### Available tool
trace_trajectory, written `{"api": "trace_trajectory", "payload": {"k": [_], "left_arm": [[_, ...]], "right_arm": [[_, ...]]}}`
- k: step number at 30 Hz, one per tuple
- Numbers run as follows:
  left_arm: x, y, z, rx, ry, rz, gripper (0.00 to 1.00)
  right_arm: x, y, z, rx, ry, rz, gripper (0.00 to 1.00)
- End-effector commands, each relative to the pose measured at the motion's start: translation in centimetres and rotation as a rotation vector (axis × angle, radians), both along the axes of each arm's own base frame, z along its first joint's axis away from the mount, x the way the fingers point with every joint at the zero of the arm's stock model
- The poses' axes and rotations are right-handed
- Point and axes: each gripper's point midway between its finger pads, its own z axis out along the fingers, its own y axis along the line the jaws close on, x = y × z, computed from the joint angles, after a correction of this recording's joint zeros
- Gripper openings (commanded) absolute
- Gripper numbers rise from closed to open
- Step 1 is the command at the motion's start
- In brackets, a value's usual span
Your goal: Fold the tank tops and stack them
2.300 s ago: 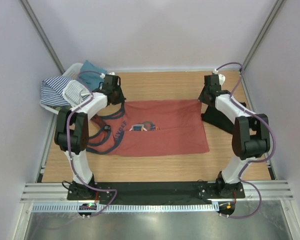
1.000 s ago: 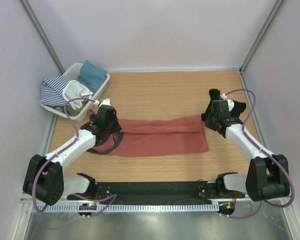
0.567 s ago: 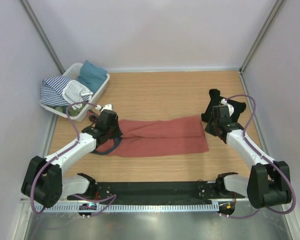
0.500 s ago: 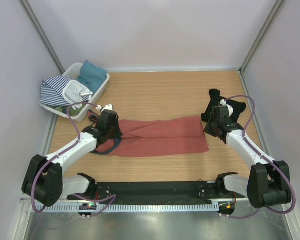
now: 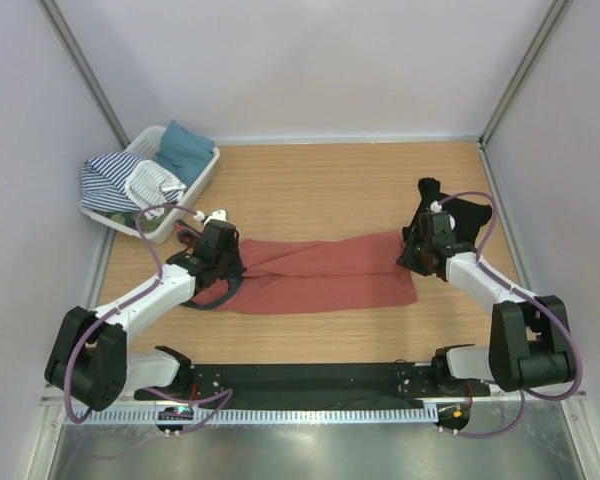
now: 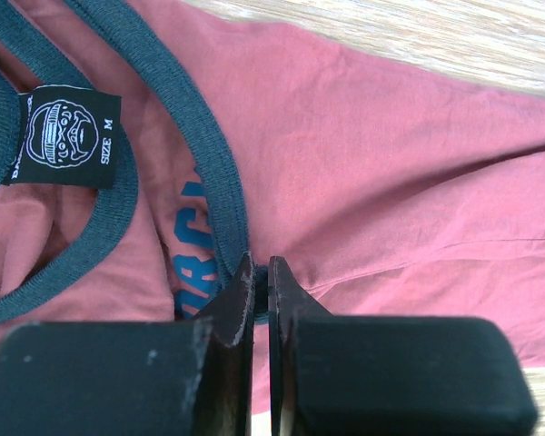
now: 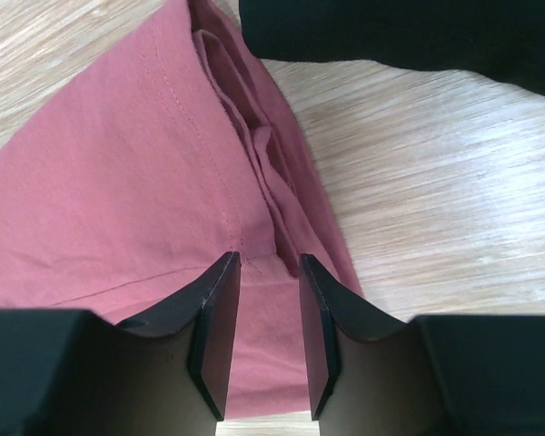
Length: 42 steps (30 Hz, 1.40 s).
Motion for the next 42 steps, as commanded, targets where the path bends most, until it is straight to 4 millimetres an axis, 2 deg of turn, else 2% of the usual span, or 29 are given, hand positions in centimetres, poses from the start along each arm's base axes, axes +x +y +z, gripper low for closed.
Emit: {"api": "trace_trajectory", "payload": {"k": [1, 7, 11, 12, 13, 15, 16, 19, 22, 24, 28, 34, 42], "left_arm": [[0.6, 0.0, 0.4, 0.004, -0.020, 0.013, 0.01], [0.6, 0.0, 0.5, 0.006, -0.022, 0.012, 0.01], [0.7, 0.0, 0.6, 0.009, -0.023, 0.012, 0.01], [0.7, -0.1, 0.6, 0.008, -0.023, 0.010, 0.00], [0.7, -0.1, 0.5, 0.009, -0.021, 0.010, 0.00], [0.7, -0.1, 0.5, 0.009, -0.020, 0.010, 0.00], [0.7, -0.1, 0.5, 0.010, -0.022, 0.009, 0.00], [0.7, -0.1, 0.6, 0.010, -0.020, 0.007, 0.00], [0.9, -0.2, 1.0, 0.010, -0.022, 0.003, 0.00], [1.2, -0.4, 1.5, 0.008, -0.029, 0.000, 0.00], [1.2, -0.6, 2.4, 0.010, -0.038, -0.009, 0.00], [0.5, -0.6, 2.6, 0.048, -0.050, -0.014, 0.00], [-0.8, -0.2, 2.6, 0.041, -0.057, -0.005, 0.00]], "right_arm": [[1.2, 0.3, 0.2, 0.016, -0.040, 0.009, 0.38], [1.6, 1.2, 0.2, 0.042, -0.041, 0.038, 0.37], [1.8, 1.5, -0.1, 0.057, -0.038, 0.040, 0.33], [1.8, 1.5, 0.0, 0.059, -0.039, 0.041, 0.29], [1.8, 1.5, 0.0, 0.058, -0.039, 0.041, 0.21], [1.9, 1.4, 0.2, 0.053, -0.047, 0.038, 0.11], [2.0, 1.4, 0.4, 0.049, -0.052, 0.035, 0.02], [2.2, 1.1, 1.3, 0.036, -0.068, 0.030, 0.01], [2.6, 1.1, 3.0, 0.032, -0.098, 0.036, 0.01], [3.4, 0.4, 4.4, 0.002, -0.141, 0.011, 0.01], [3.4, -0.2, 6.2, -0.013, -0.182, -0.018, 0.01], [2.1, -0.9, 6.5, -0.025, -0.195, -0.059, 0.01], [0.1, -1.9, 5.7, -0.048, -0.184, -0.096, 0.01]]}}
